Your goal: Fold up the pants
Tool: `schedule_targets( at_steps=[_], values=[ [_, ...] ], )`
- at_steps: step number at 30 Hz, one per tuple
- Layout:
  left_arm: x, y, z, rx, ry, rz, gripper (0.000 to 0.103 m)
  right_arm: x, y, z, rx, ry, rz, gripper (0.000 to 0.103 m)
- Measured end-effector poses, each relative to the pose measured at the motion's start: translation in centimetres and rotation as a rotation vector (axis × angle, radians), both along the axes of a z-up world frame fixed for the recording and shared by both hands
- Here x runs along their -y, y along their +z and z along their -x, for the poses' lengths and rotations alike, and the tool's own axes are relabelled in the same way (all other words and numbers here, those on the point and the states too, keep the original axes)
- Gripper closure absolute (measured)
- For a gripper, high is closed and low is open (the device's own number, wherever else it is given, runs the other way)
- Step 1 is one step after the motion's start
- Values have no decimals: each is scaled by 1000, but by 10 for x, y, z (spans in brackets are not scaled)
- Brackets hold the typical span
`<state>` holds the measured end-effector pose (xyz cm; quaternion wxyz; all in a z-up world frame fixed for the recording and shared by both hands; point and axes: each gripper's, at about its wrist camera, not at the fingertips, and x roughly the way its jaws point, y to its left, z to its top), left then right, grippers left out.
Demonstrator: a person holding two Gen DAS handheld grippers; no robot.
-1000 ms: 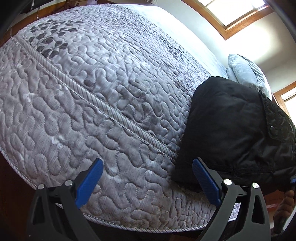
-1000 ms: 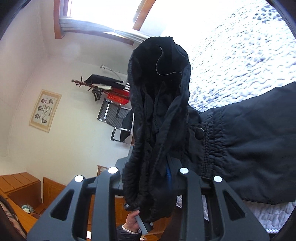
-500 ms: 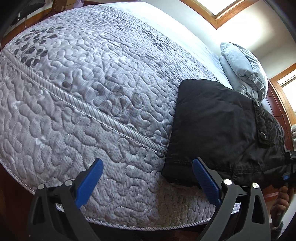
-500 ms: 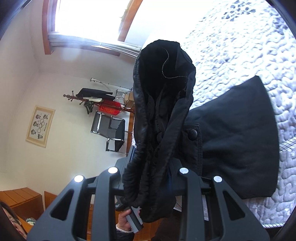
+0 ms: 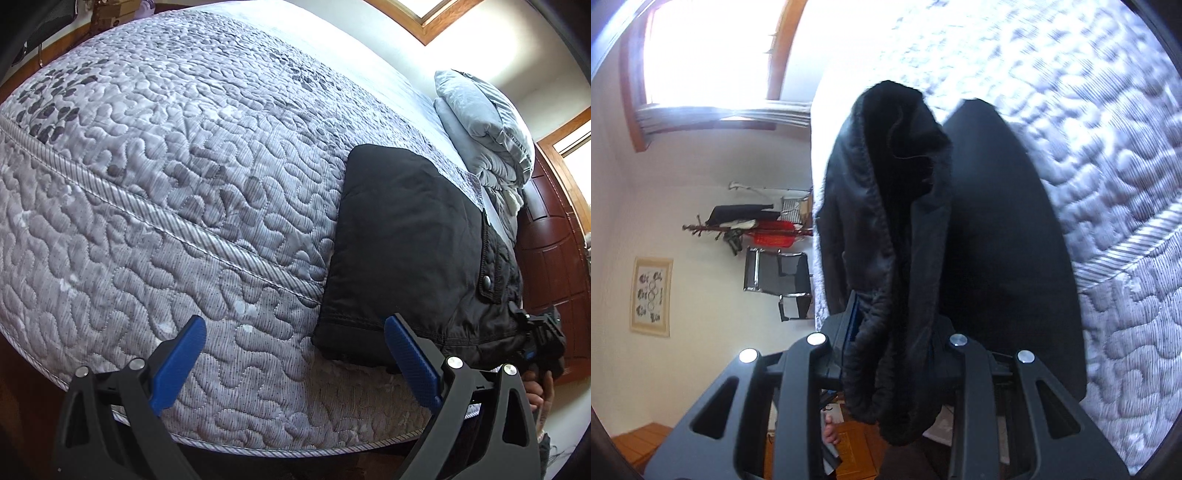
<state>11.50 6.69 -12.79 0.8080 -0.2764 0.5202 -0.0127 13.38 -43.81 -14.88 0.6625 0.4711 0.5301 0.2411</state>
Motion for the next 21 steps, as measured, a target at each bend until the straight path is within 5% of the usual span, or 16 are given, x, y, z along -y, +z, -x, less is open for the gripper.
schedule_targets(
  at_steps=[7, 13, 21],
  values=[
    [9, -2, -3, -11, -31, -7, 5, 3, -23, -6, -22, 14, 33, 72],
    [10, 1, -2, -6, -40, -11, 5, -5, 4, -6, 36, 54, 137, 36],
    [6, 0, 1, -13, -31, 1, 5, 4, 6, 16, 32, 58, 129, 34]
  ],
)
